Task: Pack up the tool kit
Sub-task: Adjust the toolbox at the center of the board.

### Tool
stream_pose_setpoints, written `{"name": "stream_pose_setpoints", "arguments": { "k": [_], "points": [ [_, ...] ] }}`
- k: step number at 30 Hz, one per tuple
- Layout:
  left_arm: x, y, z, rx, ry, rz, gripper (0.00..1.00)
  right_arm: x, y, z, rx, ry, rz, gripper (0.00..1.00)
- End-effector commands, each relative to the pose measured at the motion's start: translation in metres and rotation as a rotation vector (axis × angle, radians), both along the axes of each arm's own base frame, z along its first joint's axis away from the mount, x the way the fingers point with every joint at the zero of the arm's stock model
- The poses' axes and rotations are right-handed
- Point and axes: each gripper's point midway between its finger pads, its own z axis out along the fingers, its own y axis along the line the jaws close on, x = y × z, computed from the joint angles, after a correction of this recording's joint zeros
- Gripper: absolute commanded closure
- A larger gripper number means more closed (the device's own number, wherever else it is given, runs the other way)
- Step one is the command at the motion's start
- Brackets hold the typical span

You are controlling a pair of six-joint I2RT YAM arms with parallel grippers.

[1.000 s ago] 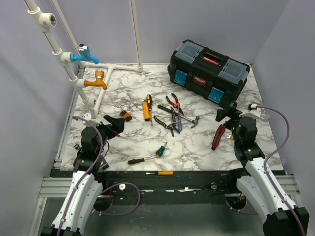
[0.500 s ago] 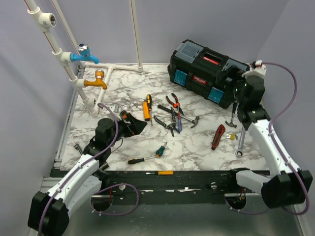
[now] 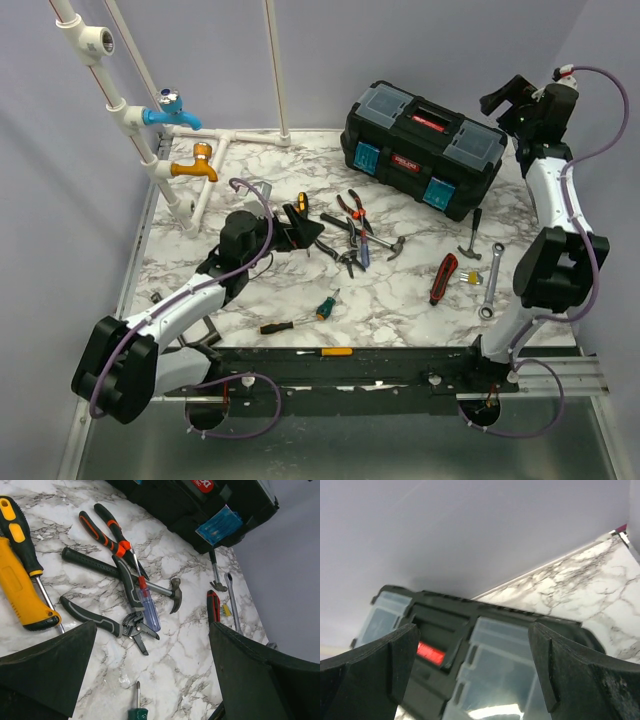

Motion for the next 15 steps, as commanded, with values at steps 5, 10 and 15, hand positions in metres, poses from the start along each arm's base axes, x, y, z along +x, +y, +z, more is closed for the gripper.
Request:
{"name": "stream_pose_setpoints", "arguments": {
  "k": [5, 10, 15],
  "points": [
    [-0.012, 0.008, 0.028, 0.042, -0.14, -0.021, 0.02, 0.04, -0.047, -0.042, 0.026, 0.087, -0.05, 0.0],
    [-0.024, 0.031, 0.026, 0.089, -0.159, 0.046, 0.01, 0.051, -0.059, -0.066, 0.001, 0.096, -0.064, 0.0],
    [-0.033, 0.046, 0.023, 0.107, -0.175, 0.092, 0.02, 0.047, -0.063, -0.063, -0.01, 0.039, -0.101, 0.0]
  ]
}}
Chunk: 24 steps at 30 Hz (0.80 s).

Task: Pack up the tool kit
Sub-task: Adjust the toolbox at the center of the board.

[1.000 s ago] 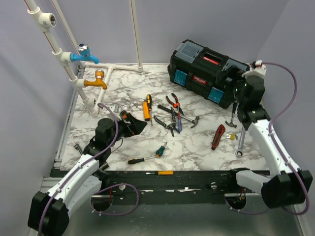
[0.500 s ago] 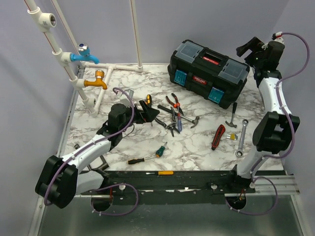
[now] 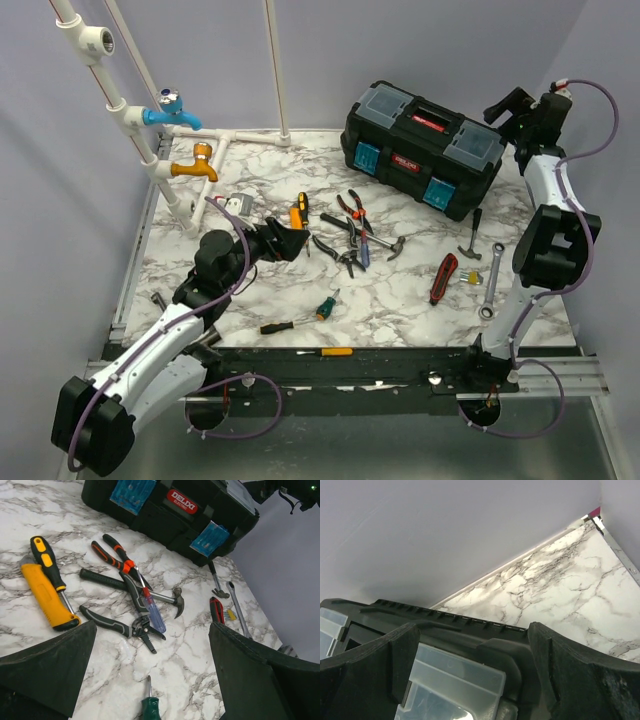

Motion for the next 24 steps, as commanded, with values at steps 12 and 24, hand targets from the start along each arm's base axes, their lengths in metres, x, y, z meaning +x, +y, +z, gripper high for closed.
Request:
{"name": "stream_pose_setpoints", "arguments": {
  "k": [12, 24],
  "points": [
    [-0.006, 0.02, -0.018, 0.084, 0.002, 0.069, 0.02, -0.006, 0.024, -0.045, 0.136, -0.053, 0.089, 0.0],
    [0.002, 0.003, -0.021, 0.057, 0.032, 0.015, 0.02, -0.101, 0.098, -0.075, 0.276, 0.052, 0.204, 0.02]
  ]
}}
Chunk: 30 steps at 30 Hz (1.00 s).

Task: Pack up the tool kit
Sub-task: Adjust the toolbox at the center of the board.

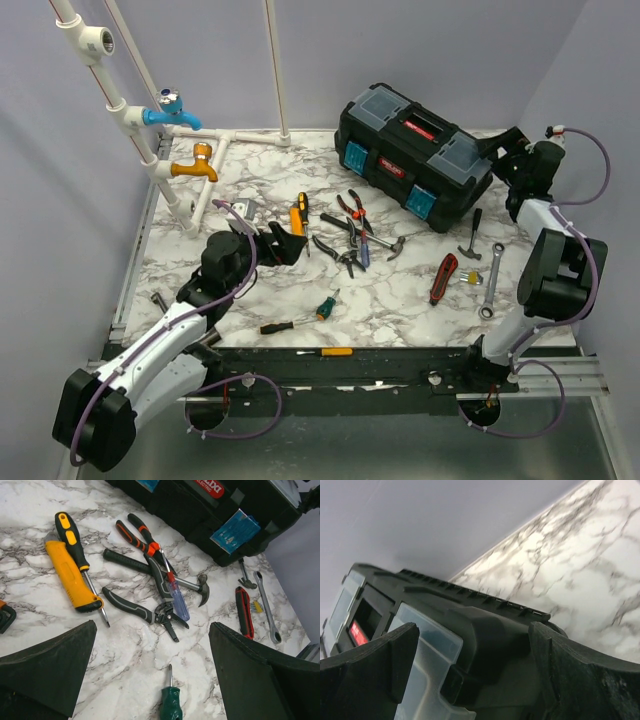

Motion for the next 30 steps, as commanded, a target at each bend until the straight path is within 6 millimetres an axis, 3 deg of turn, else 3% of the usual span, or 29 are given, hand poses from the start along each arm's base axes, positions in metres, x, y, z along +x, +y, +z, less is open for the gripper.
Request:
{"name": "stream_pose_setpoints", "arguments": {
  "k": [1, 4, 7, 12, 16, 19, 23, 28, 30],
  "points": [
    [0.004, -0.012, 0.009, -0.031, -0.005, -0.041, 0.02, -0.043, 0.068, -0.031, 0.107, 0.126, 0.153, 0.02],
    [0.005, -0.015, 0.008, -0.053, 0.0, -0.048, 0.02, -0.051, 0.052, -0.014, 0.04, 0.102, 0.066, 0.0],
    [0.006, -0.019, 0.008, -0.078, 0.0, -0.054, 0.01, -0.045, 0.043, -0.004, -0.019, 0.097, 0.037, 0.0],
    [0.018, -0.029, -0.002, -0.075, 0.036, -0.064, 0.01, -0.025, 0.042, -0.025, -0.045, 0.19, 0.084, 0.0],
    [0.028, -0.046, -0.011, -0.105, 0.089, -0.104, 0.02, -0.025, 0.071, -0.044, -0.006, 0.234, 0.191, 0.0],
    [0.038, -0.06, -0.015, -0.149, 0.129, -0.129, 0.01, -0.04, 0.101, -0.052, 0.023, 0.246, 0.252, 0.0],
    [0.054, -0.074, -0.021, -0.217, 0.215, -0.116, 0.02, -0.077, 0.13, -0.058, 0.038, 0.253, 0.28, 0.0],
    [0.069, -0.102, -0.029, -0.356, 0.325, -0.168, 0.01, -0.117, 0.138, -0.063, 0.028, 0.254, 0.27, 0.0],
    [0.078, -0.12, -0.033, -0.52, 0.383, -0.207, 0.01, -0.127, 0.125, -0.064, -0.03, 0.271, 0.216, 0.0]
  ]
}}
